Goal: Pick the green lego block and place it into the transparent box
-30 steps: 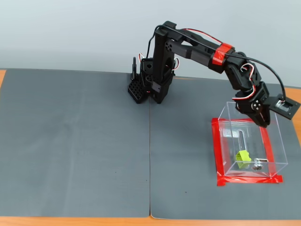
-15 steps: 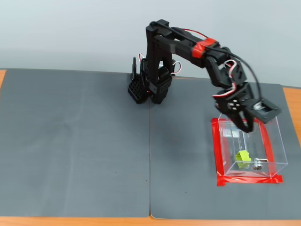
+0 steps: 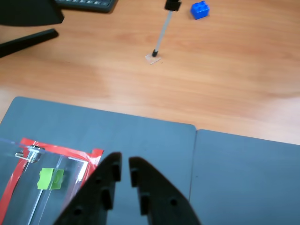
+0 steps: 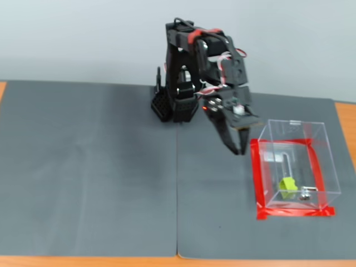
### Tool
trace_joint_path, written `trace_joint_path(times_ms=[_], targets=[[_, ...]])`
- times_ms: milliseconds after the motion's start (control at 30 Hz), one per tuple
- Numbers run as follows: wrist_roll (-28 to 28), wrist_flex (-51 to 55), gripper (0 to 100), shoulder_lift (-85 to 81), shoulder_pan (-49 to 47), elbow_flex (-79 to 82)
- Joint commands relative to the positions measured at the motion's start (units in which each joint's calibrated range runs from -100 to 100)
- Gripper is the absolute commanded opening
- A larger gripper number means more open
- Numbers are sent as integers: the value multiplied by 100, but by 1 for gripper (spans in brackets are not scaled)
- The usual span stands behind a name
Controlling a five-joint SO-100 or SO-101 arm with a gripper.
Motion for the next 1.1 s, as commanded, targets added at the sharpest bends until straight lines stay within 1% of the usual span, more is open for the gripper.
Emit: trace_joint_path(times_ms=[0, 200, 367, 400, 533, 833, 967, 1067], targets=[[19, -47, 2, -532, 471, 329], [24, -55, 2, -2024, 933, 2003], [24, -55, 2, -3304, 1097, 3197], [24, -12, 2, -3745, 1142, 3667], [24, 6, 2, -4483, 1276, 4545], [29, -55, 2, -5687, 1262, 5838], [227, -55, 2, -6110, 1135, 6318], [238, -55, 2, -6433, 1142, 6625]])
